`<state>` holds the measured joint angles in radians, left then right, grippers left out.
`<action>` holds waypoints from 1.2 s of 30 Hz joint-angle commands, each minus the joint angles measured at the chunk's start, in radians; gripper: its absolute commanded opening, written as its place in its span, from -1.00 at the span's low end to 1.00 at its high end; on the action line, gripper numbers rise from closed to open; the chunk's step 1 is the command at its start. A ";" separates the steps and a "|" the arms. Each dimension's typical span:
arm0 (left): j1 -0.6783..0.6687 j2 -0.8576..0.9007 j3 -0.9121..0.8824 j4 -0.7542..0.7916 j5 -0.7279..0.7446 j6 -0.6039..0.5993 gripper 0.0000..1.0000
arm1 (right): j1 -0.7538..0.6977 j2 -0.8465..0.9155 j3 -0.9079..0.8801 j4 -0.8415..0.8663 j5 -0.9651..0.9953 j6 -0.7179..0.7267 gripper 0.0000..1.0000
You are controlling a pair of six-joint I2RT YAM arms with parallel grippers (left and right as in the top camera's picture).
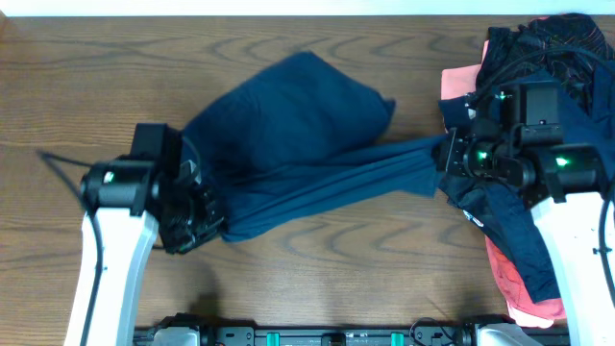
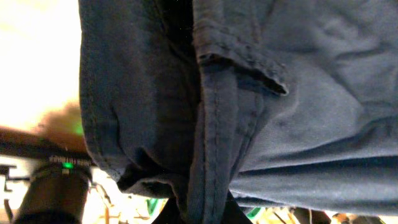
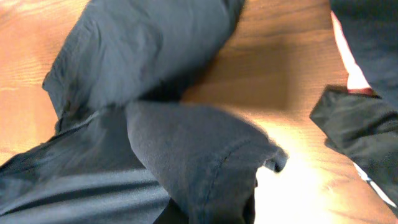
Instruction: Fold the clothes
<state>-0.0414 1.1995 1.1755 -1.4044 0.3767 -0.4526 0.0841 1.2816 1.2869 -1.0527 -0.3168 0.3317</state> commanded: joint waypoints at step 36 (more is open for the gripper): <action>0.128 0.356 0.006 0.525 -0.508 -0.675 0.62 | 0.201 0.701 0.123 0.846 0.058 -0.191 0.12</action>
<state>0.0471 1.5280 1.1778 -0.9108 -0.0708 -1.0966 0.2749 1.9625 1.3895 -0.2203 -0.2844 0.1570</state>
